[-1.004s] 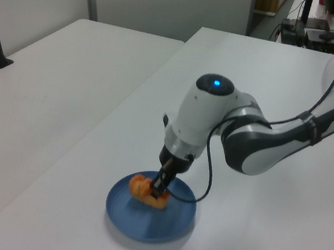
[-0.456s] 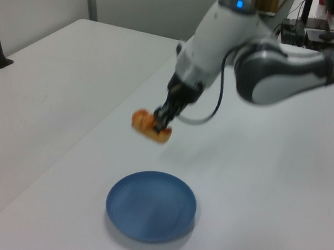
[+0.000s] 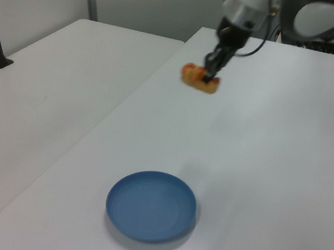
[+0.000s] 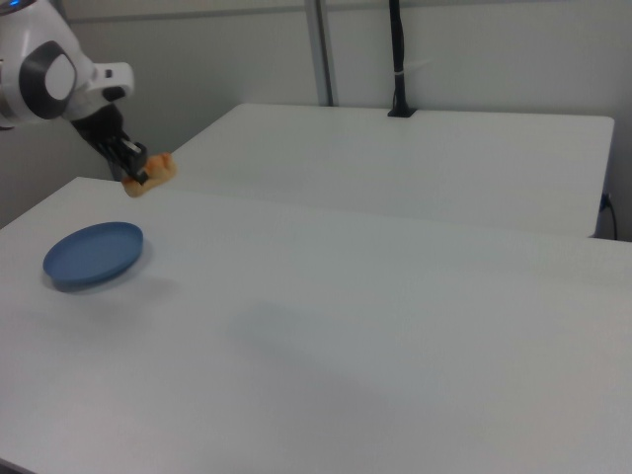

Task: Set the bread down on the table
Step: 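Carry the bread roll away from the plate across the table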

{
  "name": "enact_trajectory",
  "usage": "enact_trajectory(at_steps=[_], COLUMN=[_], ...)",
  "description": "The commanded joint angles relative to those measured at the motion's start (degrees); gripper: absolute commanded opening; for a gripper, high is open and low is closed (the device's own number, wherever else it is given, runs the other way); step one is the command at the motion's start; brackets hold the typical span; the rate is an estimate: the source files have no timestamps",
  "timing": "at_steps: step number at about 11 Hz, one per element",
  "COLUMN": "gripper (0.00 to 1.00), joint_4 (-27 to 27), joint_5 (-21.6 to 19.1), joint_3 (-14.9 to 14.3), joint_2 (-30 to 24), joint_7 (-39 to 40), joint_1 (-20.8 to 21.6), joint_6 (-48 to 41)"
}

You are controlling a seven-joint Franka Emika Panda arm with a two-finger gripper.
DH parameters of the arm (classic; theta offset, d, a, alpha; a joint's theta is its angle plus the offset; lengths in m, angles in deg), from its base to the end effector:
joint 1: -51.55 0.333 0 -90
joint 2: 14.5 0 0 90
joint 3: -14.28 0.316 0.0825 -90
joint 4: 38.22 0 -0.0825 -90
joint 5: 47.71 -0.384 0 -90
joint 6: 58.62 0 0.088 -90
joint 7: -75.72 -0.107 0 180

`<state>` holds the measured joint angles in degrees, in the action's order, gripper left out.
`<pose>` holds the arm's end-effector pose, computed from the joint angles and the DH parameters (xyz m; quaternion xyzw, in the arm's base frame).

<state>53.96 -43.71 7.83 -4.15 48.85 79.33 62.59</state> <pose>0.6028 0.2380 0.5539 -0.9853 0.0321 -0.1657 0.0279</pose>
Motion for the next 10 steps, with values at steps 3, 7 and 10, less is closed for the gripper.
enact_trajectory(at_steps=[3, 7, 10], gripper=[0.00, 0.00, 0.00], joint_4=[18.0, 23.7, 23.3], joint_5=[-5.7, -7.4, -7.5], joint_3=[0.6, 0.5, 0.6], joint_2=[-11.7, -10.0, -3.8], joint_7=[22.9, 45.3, 56.6], joint_1=[-20.6, -40.7, -52.7], joint_6=[-3.3, -0.9, 5.5])
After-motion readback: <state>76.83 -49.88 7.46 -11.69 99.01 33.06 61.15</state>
